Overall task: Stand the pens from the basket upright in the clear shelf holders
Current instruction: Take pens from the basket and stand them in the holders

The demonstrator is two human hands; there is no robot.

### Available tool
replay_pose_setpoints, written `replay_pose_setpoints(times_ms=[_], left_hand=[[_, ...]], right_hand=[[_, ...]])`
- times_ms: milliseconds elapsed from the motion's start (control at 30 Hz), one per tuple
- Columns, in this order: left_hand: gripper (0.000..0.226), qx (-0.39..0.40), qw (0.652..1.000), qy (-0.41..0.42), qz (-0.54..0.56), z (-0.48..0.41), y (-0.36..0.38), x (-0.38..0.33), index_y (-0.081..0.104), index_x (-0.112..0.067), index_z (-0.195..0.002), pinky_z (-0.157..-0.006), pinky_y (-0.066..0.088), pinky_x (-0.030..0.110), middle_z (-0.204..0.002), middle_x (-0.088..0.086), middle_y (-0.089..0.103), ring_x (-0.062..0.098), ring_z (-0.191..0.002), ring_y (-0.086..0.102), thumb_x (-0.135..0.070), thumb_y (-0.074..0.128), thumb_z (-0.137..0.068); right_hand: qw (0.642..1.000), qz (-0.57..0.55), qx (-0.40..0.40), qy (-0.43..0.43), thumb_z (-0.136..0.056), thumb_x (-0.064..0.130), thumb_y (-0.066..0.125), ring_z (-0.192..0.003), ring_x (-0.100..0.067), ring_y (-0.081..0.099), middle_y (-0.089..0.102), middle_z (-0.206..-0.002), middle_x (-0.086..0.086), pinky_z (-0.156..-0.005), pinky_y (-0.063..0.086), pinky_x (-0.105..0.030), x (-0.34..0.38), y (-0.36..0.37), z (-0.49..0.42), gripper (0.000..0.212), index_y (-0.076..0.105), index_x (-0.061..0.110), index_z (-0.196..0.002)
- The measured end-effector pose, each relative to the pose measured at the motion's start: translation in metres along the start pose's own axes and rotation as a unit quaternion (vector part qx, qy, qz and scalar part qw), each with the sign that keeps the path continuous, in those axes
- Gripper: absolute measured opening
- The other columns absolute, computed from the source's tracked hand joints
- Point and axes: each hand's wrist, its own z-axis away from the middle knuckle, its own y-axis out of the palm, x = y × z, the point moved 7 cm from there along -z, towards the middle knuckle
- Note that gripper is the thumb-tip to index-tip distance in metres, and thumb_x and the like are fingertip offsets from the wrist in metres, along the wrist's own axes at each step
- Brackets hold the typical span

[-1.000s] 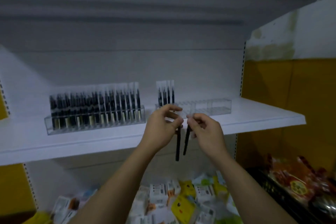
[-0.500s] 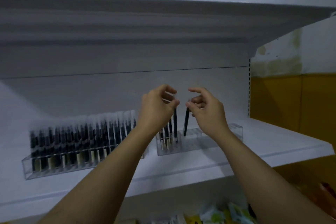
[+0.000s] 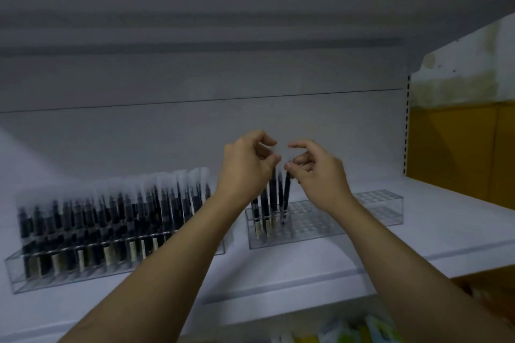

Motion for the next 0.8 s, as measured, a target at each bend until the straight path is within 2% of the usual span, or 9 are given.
replay_pose_setpoints(times_ms=[67, 167, 267, 333, 433, 567, 633, 700, 800], left_hand=[[0.013, 0.016, 0.999, -0.009, -0.026, 0.001, 0.006, 0.008, 0.064, -0.02, -0.098, -0.069, 0.051, 0.019, -0.093, -0.005, 0.067, 0.012, -0.083, 0.064, -0.024, 0.069, -0.087], [0.01, 0.033, 0.998, -0.034, -0.041, 0.0, 0.01, 0.017, 0.06, -0.022, -0.095, -0.08, 0.054, 0.039, -0.103, -0.004, 0.064, 0.02, -0.09, 0.062, -0.023, 0.066, -0.088], [0.009, 0.049, 0.998, -0.042, -0.025, -0.003, 0.012, 0.015, 0.06, -0.016, -0.097, -0.074, 0.055, 0.035, -0.099, 0.0, 0.064, 0.018, -0.085, 0.063, -0.02, 0.064, -0.09], [0.008, 0.056, 0.997, -0.037, -0.026, -0.004, 0.015, 0.011, 0.06, -0.016, -0.097, -0.073, 0.055, 0.033, -0.094, 0.0, 0.063, 0.017, -0.085, 0.062, -0.021, 0.063, -0.091], [0.007, 0.085, 0.995, -0.034, -0.048, -0.002, 0.022, 0.01, 0.058, -0.019, -0.092, -0.077, 0.055, 0.038, -0.096, 0.0, 0.061, 0.018, -0.085, 0.06, -0.021, 0.063, -0.089], [0.018, 0.088, 0.993, -0.05, -0.066, 0.005, 0.022, 0.018, 0.06, -0.018, -0.104, -0.078, 0.04, 0.026, -0.113, 0.001, 0.052, 0.015, -0.095, 0.051, -0.021, 0.066, -0.087], [0.019, 0.08, 0.993, -0.045, -0.068, 0.007, 0.02, 0.019, 0.061, -0.018, -0.107, -0.079, 0.038, 0.025, -0.117, 0.001, 0.053, 0.014, -0.096, 0.051, -0.021, 0.064, -0.088], [0.022, 0.088, 0.993, -0.037, -0.073, 0.01, 0.019, 0.016, 0.06, -0.02, -0.111, -0.085, 0.041, 0.027, -0.123, 0.002, 0.054, 0.015, -0.102, 0.052, -0.024, 0.064, -0.089], [0.033, 0.1, 0.99, -0.012, -0.096, 0.018, 0.014, 0.01, 0.058, -0.024, -0.124, -0.099, 0.04, 0.033, -0.137, 0.0, 0.05, 0.02, -0.12, 0.05, -0.028, 0.061, -0.091]], right_hand=[[0.998, 0.037, 0.054, -0.001, -0.088, 0.021, 0.068, -0.069, -0.003, 0.059, 0.062, -0.084, 0.006, -0.071, 0.05, -0.02, -0.001, 0.007, 0.005, 0.038, 0.057, 0.038, -0.121], [0.987, 0.115, 0.113, -0.014, -0.093, 0.027, 0.061, -0.079, -0.008, 0.06, 0.062, -0.09, 0.008, -0.078, 0.051, -0.026, 0.0, 0.011, 0.012, 0.052, 0.042, 0.045, -0.138], [0.959, 0.201, 0.201, -0.011, -0.096, 0.029, 0.054, -0.086, -0.015, 0.062, 0.064, -0.096, 0.006, -0.08, 0.052, -0.031, 0.001, 0.017, 0.016, 0.061, 0.024, 0.051, -0.144], [0.944, 0.235, 0.229, -0.008, -0.097, 0.027, 0.053, -0.084, -0.018, 0.063, 0.068, -0.096, 0.001, -0.08, 0.053, -0.034, 0.002, 0.02, 0.02, 0.066, 0.017, 0.05, -0.146], [0.946, 0.236, 0.221, -0.003, -0.097, 0.024, 0.053, -0.08, -0.018, 0.063, 0.069, -0.093, -0.001, -0.078, 0.053, -0.032, 0.002, 0.018, 0.026, 0.071, 0.01, 0.05, -0.147], [0.947, 0.234, 0.22, 0.004, -0.096, 0.022, 0.054, -0.08, -0.015, 0.062, 0.068, -0.092, 0.002, -0.077, 0.05, -0.029, 0.001, 0.015, 0.032, 0.078, 0.004, 0.05, -0.149], [0.946, 0.235, 0.225, 0.009, -0.096, 0.021, 0.054, -0.082, -0.016, 0.062, 0.068, -0.094, 0.002, -0.081, 0.05, -0.029, 0.001, 0.016, 0.034, 0.081, 0.001, 0.049, -0.15], [0.944, 0.241, 0.226, 0.012, -0.096, 0.021, 0.055, -0.087, -0.017, 0.063, 0.068, -0.101, -0.001, -0.085, 0.051, -0.03, 0.0, 0.017, 0.034, 0.085, -0.005, 0.05, -0.148], [0.945, 0.241, 0.22, 0.028, -0.095, 0.027, 0.058, -0.103, -0.021, 0.059, 0.059, -0.126, -0.007, -0.093, 0.048, -0.033, 0.0, 0.017, 0.036, 0.09, -0.012, 0.052, -0.146]])
